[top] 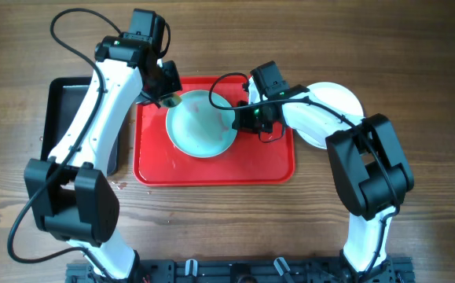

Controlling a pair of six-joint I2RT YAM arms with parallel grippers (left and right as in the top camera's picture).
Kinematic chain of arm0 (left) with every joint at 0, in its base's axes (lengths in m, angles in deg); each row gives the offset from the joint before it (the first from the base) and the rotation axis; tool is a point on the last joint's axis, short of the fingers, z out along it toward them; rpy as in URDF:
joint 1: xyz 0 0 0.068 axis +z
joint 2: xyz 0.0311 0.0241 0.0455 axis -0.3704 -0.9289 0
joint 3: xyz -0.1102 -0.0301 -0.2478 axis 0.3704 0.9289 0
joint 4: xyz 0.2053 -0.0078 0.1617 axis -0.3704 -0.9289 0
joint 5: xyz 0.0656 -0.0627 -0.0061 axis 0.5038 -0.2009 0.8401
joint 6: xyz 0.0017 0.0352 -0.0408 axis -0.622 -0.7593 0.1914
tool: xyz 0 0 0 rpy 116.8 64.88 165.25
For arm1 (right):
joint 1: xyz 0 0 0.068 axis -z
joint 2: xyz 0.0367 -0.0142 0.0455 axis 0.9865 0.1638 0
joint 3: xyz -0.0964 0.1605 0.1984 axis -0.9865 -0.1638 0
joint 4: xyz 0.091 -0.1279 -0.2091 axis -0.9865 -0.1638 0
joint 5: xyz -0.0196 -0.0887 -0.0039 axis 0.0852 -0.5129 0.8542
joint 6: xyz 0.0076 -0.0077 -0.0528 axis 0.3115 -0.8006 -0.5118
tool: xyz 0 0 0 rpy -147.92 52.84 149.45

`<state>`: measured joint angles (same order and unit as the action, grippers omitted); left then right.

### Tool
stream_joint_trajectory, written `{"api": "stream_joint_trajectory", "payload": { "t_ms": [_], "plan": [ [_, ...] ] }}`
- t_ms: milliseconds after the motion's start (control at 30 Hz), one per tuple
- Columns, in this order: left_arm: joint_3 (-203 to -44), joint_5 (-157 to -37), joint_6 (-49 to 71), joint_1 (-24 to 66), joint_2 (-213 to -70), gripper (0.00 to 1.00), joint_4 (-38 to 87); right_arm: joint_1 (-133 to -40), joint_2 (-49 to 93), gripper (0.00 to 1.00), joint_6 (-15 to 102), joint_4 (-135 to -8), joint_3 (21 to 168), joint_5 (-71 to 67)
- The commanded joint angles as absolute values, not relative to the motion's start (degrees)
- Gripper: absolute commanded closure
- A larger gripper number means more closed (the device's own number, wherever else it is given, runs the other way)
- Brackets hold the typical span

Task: Clean dirty plates on tray and stack at the side
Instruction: 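Lift the last plate off the red tray with the right gripper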

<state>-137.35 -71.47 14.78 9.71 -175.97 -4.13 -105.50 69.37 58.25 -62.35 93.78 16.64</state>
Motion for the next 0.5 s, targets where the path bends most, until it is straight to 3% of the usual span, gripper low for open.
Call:
{"api": "stream_joint_trajectory", "payload": {
  "t_ms": [0, 67, 267, 467],
  "plan": [
    [-137.1, -70.6, 14.5, 9.6, -178.6, 0.96, -9.3, -105.7, 67.9, 0.95, 55.0, -63.5, 94.0, 16.3],
    [-135.8, -72.0, 14.5, 9.6, -179.5, 0.96, -8.8, -105.7, 64.4, 0.96, 53.6, -65.7, 94.4, 13.4],
    [-130.9, -72.5, 14.6, 9.6, -180.2, 0.96, -4.5, -106.7, 48.0, 0.96, 49.9, -75.1, 94.6, -10.7],
    [-129.8, -73.4, 14.6, 9.6, -180.3, 0.96, -2.6, -112.5, 41.2, 0.96, 47.4, -80.4, 94.6, -37.2]
  ]
}}
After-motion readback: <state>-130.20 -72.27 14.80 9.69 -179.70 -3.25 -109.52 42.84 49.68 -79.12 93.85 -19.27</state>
